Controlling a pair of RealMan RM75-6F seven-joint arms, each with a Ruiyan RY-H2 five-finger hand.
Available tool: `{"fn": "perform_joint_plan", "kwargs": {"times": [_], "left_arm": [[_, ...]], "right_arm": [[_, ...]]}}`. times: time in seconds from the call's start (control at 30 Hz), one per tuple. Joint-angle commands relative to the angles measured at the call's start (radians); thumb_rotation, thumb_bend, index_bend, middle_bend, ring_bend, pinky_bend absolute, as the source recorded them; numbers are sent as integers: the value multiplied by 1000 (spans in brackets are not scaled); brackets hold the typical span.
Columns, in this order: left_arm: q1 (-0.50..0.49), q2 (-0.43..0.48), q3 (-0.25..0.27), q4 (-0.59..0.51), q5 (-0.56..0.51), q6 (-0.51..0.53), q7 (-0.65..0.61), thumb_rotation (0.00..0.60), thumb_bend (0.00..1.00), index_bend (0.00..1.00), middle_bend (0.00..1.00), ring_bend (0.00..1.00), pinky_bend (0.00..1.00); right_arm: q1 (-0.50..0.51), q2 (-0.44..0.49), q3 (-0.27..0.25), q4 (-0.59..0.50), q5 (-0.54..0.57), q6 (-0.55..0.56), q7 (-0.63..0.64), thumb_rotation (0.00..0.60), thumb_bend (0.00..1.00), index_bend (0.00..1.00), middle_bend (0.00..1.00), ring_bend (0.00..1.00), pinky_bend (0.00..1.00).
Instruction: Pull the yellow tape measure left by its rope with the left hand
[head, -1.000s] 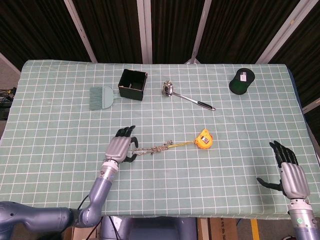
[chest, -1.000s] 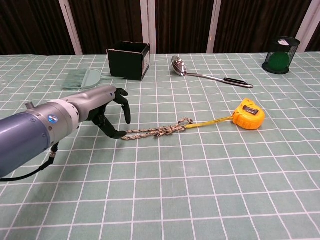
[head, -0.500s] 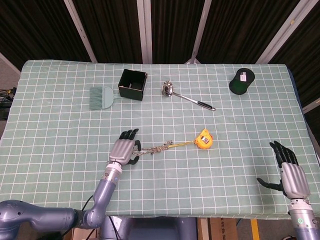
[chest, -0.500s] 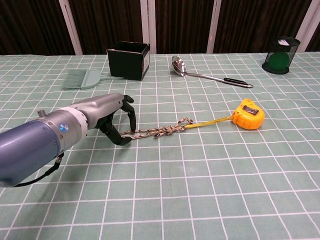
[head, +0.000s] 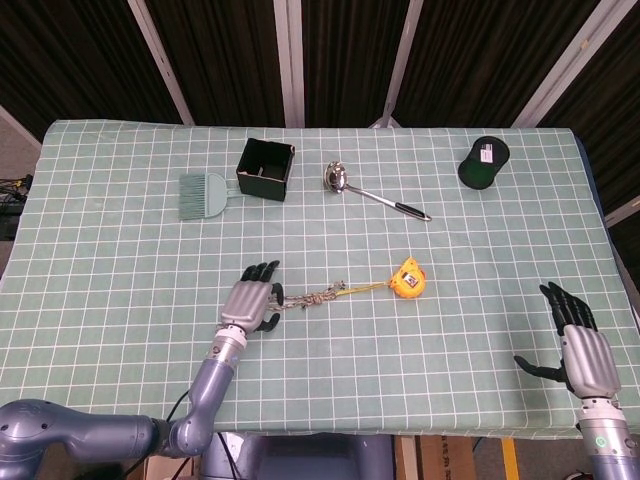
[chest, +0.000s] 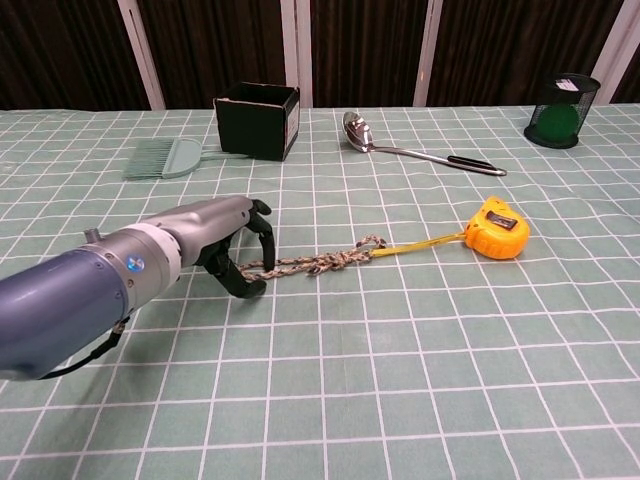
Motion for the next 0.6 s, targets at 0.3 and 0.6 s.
{"fn": "perform_joint_plan", "kwargs": {"times": [0.3, 0.6], "left_arm": [[0, 0, 3, 6, 3, -5, -8, 600, 525, 512, 12, 0, 0], [2, 0, 6, 14, -17, -4, -2, 600, 553, 517, 9, 0, 0]], "right_arm": [[0, 0, 0, -1, 1, -1, 0, 600, 122, 0, 0, 0, 0], [-1, 0, 1, -1, 0, 2, 2, 600, 122, 0, 0, 0, 0]]}}
